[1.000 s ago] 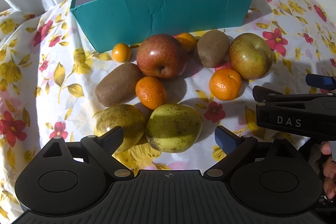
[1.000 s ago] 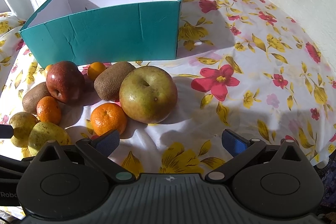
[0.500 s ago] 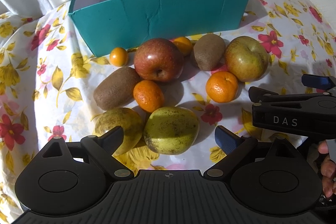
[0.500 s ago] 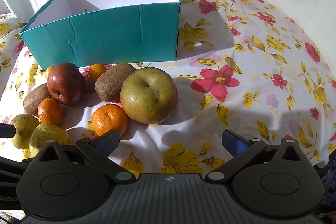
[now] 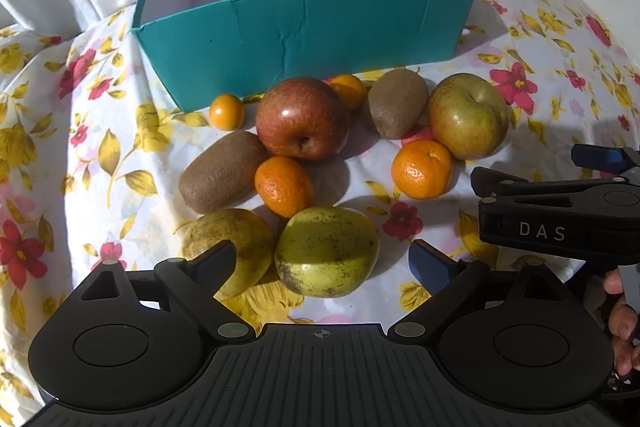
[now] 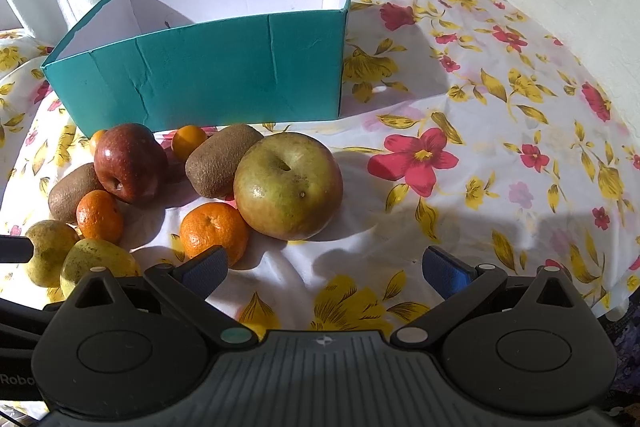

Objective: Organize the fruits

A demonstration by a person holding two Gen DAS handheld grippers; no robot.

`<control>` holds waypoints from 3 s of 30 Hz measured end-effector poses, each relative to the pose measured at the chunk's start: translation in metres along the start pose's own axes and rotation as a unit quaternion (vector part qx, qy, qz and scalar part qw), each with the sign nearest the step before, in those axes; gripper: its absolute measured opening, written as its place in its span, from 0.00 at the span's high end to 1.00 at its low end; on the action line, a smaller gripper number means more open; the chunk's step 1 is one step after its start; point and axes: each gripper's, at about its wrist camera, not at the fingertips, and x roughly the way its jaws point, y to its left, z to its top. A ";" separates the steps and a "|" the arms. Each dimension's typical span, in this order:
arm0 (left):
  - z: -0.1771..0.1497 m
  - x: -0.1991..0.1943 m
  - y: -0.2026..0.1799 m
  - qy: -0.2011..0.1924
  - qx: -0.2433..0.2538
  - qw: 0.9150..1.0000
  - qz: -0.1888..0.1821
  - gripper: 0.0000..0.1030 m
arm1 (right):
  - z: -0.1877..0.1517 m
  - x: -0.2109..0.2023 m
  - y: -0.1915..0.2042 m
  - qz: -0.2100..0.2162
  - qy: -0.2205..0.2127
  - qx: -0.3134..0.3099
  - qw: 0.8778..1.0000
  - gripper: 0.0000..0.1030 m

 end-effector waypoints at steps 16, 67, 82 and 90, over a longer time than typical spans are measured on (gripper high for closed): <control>-0.007 -0.011 0.009 -0.052 -0.001 0.999 0.000 0.11 | -0.004 -0.013 -0.003 0.037 -0.074 -0.003 0.997 0.00; -0.023 0.038 0.057 -0.054 0.083 0.995 -0.011 0.37 | -0.011 0.034 0.049 0.091 -0.021 -0.057 0.994 0.51; -0.022 0.029 0.060 -0.072 0.082 0.994 -0.006 0.37 | -0.008 0.031 0.046 0.104 -0.031 -0.062 0.992 0.56; -0.012 -0.017 0.063 -0.109 0.067 0.992 0.016 0.37 | -0.002 0.001 0.040 0.123 -0.064 -0.065 0.988 0.56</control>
